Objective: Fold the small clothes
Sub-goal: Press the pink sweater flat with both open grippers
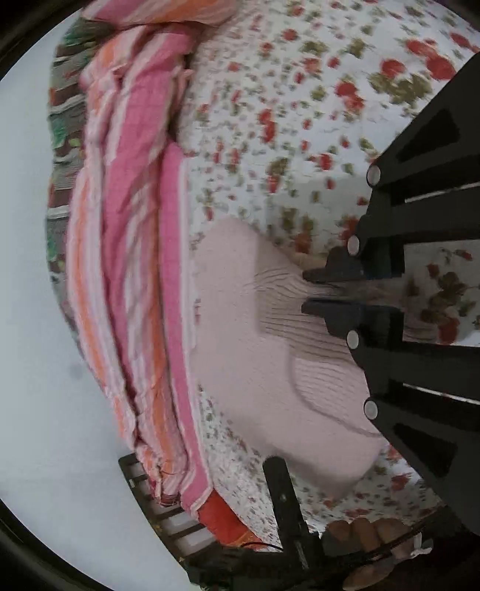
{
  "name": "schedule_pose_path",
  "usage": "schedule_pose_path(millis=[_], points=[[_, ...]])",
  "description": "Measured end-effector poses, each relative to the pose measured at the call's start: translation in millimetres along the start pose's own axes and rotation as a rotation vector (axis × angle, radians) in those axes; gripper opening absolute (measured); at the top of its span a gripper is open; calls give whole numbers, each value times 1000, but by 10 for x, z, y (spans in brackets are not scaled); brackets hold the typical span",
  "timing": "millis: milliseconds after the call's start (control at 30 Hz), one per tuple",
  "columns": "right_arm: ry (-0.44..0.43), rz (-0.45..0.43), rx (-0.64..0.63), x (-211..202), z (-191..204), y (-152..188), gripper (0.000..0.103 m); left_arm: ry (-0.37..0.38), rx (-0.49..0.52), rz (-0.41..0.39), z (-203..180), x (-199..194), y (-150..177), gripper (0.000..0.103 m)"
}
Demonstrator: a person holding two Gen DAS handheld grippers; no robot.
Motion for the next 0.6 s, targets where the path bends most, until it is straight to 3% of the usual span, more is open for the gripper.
schedule_pose_path(millis=[100,233,333,600], points=[[24,-49,-7,-54,77,-144,30,-56,3,42,9,134,-71,83],[18,-13,-69,114,253,-252,30,-79,17,36,25,241,16,84],[76,41,-86,336,283,-216,31,-56,0,34,65,273,70,85],[108,50,-51,473,227,-107,33,-106,41,1,8,280,100,85]])
Point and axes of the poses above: each gripper's, at about its wrist camera, not at the fingertips, and x roughly the way its jaws point, z to its left, y to its underside, the point moved 3 cm from there along x, roughly the way its jaws point, and after that the axes turned 15 degrees about z, right-handed, at the moved point
